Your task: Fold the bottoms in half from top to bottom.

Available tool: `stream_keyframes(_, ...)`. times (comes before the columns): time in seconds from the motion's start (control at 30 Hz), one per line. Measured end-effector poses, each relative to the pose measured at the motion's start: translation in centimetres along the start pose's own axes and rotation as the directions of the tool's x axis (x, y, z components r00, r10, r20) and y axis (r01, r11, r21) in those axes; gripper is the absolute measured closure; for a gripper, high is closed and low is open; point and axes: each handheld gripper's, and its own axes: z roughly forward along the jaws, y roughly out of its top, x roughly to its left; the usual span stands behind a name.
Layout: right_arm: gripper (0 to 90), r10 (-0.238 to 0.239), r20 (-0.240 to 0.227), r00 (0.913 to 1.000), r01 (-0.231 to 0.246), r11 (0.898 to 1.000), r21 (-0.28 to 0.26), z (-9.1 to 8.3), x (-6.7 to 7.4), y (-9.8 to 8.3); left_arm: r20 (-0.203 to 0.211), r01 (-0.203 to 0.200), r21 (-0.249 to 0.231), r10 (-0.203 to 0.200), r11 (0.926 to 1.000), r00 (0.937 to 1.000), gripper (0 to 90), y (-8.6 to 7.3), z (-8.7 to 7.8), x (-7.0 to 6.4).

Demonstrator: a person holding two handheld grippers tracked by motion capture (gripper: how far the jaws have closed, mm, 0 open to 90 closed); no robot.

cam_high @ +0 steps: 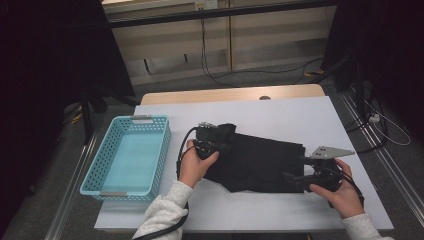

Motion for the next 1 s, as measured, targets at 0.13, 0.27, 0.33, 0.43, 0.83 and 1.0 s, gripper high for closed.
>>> stream_keyframes(0.13,13.6,0.003,0.003,1.0,-0.003,1.0,0.004,-0.1,0.0,-0.2,0.014,-0.017,0.014,0.017,0.9997,0.9998,83.5,0.1,0.4,-0.9)
stream_keyframes(0.27,13.6,-0.001,0.003,1.0,0.001,1.0,0.002,-0.1,0.1,-0.2,0.021,-0.025,0.018,0.025,0.9995,0.9995,83.4,0.1,0.7,-1.3)
stream_keyframes(0.33,13.6,-0.002,0.001,1.0,0.002,1.0,0.004,-0.1,0.2,-0.2,0.036,-0.025,0.012,0.024,0.9996,0.999,83.2,0.1,0.7,-1.5)
stream_keyframes(0.43,13.6,-0.005,-0.001,1.0,0.005,1.0,0.005,0.1,0.2,-0.1,0.071,-0.036,-0.005,0.036,0.9993,0.9968,82.5,0.2,0.8,-1.9)
stream_keyframes(0.83,13.6,-0.03,-0.016,0.9994,0.03,1.0,0.001,0.9,1.1,0.4,0.024,-0.136,-0.08,0.138,0.9875,0.9901,34.6,0.3,0.0,-2.3)
stream_keyframes(1.0,15.1,-0.037,-0.03,0.9989,0.037,0.999,-0.004,1.8,1.7,0.9,-0.031,-0.125,-0.1,0.122,0.9871,0.992,23.9,-0.2,-1.1,-0.8)
